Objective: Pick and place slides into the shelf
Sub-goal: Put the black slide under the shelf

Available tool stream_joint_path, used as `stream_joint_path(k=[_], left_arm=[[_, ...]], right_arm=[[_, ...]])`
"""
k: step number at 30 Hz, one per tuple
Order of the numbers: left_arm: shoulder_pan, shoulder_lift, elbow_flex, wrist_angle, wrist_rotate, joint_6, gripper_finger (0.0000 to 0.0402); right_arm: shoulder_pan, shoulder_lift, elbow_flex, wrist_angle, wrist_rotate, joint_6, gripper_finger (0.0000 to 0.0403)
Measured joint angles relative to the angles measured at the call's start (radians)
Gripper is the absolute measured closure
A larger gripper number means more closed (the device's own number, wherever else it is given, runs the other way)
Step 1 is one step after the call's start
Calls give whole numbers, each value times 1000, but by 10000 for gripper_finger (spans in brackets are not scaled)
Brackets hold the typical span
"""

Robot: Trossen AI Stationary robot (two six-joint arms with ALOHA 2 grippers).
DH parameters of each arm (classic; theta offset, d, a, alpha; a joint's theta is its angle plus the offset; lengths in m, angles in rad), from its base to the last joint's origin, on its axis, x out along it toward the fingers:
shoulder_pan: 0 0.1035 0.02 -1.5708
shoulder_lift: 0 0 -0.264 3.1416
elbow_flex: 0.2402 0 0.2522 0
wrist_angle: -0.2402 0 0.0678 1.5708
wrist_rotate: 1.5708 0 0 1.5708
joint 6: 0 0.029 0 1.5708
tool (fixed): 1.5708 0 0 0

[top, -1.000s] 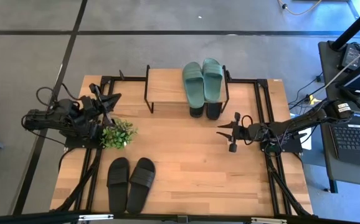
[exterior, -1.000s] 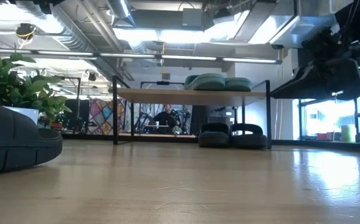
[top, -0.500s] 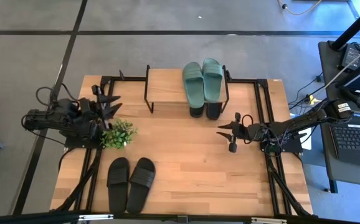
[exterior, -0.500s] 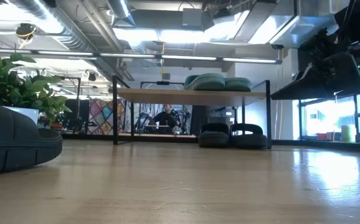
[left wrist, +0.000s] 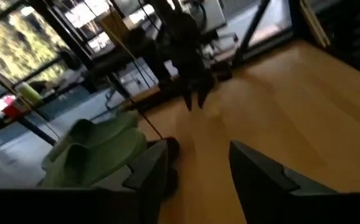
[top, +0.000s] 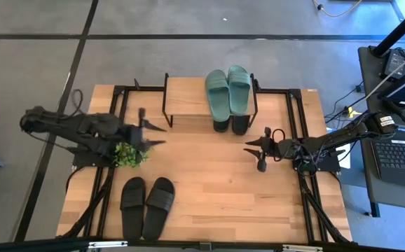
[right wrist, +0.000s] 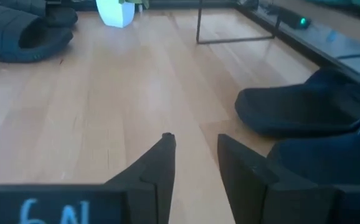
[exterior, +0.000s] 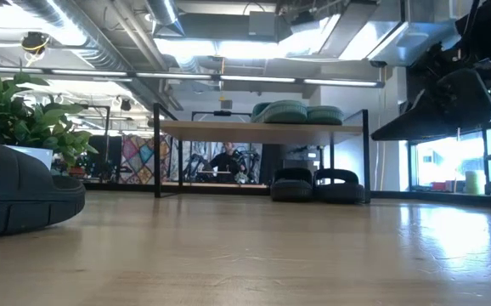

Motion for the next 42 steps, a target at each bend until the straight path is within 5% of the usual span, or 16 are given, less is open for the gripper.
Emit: stream_joint_path(k=[9,13,26,42], left_arm=[[-252,418,400,-425,-363,-78,236],[-348,568,543,-574,-435,-218,236],[-537,889,675,-776,-442,-736,236],[-692,1153,676,-769,-334,-1065,236]], right_arm=[[0,0,0,-57,0,32,281],[0,1,0,-102,0,69,281],[0,1,0,-182,1,78,281],[0,1,0,-193,2,84,281]])
